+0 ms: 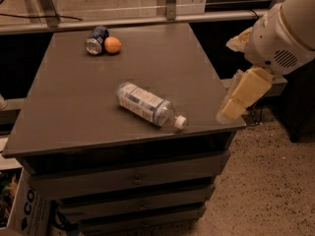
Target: Move blue plastic bottle near pepsi can
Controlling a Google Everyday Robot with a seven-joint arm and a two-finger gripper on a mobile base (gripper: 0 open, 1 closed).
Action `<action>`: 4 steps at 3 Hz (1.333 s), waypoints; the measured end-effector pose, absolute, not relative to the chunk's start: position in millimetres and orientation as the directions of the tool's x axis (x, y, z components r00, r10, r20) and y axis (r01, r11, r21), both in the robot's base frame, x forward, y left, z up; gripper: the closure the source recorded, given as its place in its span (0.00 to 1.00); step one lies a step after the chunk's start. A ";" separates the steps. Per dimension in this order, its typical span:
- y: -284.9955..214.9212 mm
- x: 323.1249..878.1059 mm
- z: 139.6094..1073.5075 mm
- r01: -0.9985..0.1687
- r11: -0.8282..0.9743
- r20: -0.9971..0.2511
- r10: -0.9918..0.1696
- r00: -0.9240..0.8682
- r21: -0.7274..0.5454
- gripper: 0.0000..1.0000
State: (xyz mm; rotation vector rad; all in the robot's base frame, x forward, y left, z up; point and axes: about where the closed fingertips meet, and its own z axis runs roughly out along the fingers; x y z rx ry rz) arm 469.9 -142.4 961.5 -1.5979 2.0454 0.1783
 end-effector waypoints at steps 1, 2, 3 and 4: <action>-78.1 480.9 915.1 -0.954 0.249 -0.534 -0.836 -0.124 -0.169 0.00; -78.1 480.9 915.2 -0.954 0.249 -0.534 -0.836 -0.124 -0.169 0.00; -65.9 484.6 906.8 -0.953 0.234 -0.533 -0.840 -0.099 -0.192 0.00; -49.9 494.3 889.3 -0.946 0.221 -0.511 -0.857 -0.072 -0.237 0.00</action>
Offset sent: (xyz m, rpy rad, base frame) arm 0.0168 0.0973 -0.0756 0.1007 0.0672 0.0811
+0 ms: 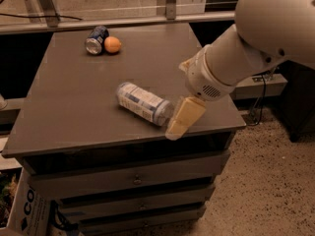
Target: Move blue plastic bottle near pepsi can
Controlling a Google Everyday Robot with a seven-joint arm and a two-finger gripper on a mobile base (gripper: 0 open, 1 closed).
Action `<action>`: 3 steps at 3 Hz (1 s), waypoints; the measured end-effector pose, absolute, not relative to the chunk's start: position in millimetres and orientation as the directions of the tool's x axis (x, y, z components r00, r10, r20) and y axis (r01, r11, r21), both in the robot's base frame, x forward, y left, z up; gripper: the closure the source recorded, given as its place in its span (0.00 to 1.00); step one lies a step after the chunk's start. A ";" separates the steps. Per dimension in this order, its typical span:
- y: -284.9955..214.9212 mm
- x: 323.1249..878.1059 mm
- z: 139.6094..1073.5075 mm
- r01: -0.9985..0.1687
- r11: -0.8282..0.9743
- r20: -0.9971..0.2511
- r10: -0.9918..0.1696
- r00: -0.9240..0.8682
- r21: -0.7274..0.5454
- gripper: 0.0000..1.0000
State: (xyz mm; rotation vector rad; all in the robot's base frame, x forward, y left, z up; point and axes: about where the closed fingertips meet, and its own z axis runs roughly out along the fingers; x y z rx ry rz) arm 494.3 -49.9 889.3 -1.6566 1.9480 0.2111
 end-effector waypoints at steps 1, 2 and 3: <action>-35.3 503.6 869.6 -0.941 0.228 -0.497 -0.864 -0.077 -0.251 0.00; -18.8 504.8 849.4 -0.941 0.234 -0.494 -0.865 -0.088 -0.243 0.00; -8.2 507.0 834.9 -0.941 0.245 -0.492 -0.864 -0.104 -0.232 0.00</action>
Offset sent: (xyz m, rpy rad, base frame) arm 0.0127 0.0485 -0.0667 -0.0214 0.0163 -0.0307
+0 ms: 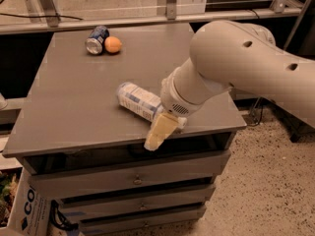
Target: Move blue plastic bottle near pepsi can
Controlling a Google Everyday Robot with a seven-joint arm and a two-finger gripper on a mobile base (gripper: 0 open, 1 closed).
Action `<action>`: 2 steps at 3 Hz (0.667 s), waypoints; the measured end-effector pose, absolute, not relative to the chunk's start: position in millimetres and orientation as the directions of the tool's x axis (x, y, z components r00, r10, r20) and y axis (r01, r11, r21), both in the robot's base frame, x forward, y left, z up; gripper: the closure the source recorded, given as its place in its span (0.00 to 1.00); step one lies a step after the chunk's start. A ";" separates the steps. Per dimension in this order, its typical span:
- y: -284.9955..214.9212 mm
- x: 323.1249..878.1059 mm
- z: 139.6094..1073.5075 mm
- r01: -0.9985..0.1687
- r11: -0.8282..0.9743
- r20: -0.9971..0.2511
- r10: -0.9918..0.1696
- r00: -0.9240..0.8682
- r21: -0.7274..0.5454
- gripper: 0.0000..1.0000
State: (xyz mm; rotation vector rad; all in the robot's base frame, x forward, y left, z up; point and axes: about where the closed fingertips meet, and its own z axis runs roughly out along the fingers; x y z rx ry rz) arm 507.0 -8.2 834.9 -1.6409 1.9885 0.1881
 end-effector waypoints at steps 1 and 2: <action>1.2 508.0 827.4 -0.941 0.249 -0.496 -0.861 -0.109 -0.227 0.18; 6.7 510.4 830.6 -0.940 0.252 -0.500 -0.859 -0.109 -0.230 0.40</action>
Offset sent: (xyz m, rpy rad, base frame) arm 0.0087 0.0206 -0.0024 0.0168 0.0000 -0.0117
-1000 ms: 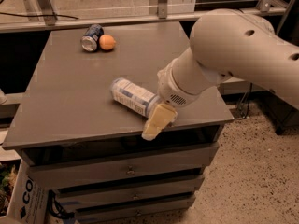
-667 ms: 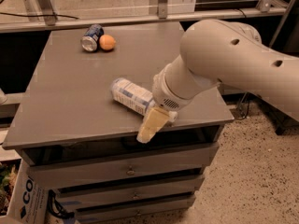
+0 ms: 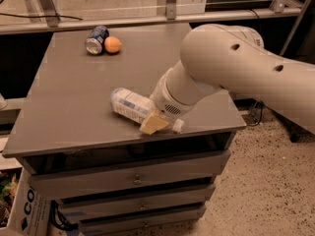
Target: Move blue plastic bottle near pepsi can
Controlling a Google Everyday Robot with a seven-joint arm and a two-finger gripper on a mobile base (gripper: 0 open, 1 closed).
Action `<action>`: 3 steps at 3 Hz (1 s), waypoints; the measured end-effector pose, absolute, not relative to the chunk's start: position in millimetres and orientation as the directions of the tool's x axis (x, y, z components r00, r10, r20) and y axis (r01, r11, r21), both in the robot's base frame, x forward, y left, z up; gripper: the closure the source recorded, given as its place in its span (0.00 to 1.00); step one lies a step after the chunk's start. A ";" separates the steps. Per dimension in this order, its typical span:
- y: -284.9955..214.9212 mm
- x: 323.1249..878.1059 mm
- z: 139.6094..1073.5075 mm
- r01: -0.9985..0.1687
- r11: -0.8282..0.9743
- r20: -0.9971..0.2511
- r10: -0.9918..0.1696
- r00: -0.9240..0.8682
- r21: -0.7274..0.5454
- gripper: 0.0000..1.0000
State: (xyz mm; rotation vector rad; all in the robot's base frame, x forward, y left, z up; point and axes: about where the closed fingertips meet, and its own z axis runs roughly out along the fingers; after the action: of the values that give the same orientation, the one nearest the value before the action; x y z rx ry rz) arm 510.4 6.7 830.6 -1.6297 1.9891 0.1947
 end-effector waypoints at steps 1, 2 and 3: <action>9.3 513.5 834.4 -0.938 0.258 -0.503 -0.857 -0.113 -0.230 0.65; 14.3 521.8 842.8 -0.936 0.269 -0.516 -0.848 -0.119 -0.226 0.87; 23.3 539.0 870.4 -0.926 0.285 -0.544 -0.832 -0.112 -0.246 1.00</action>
Offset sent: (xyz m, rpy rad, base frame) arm 0.0247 0.0130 0.0203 0.0420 0.0062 -0.0274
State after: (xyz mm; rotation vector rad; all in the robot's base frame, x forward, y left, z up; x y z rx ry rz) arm 539.0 23.3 870.4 -1.5698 1.9639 0.2058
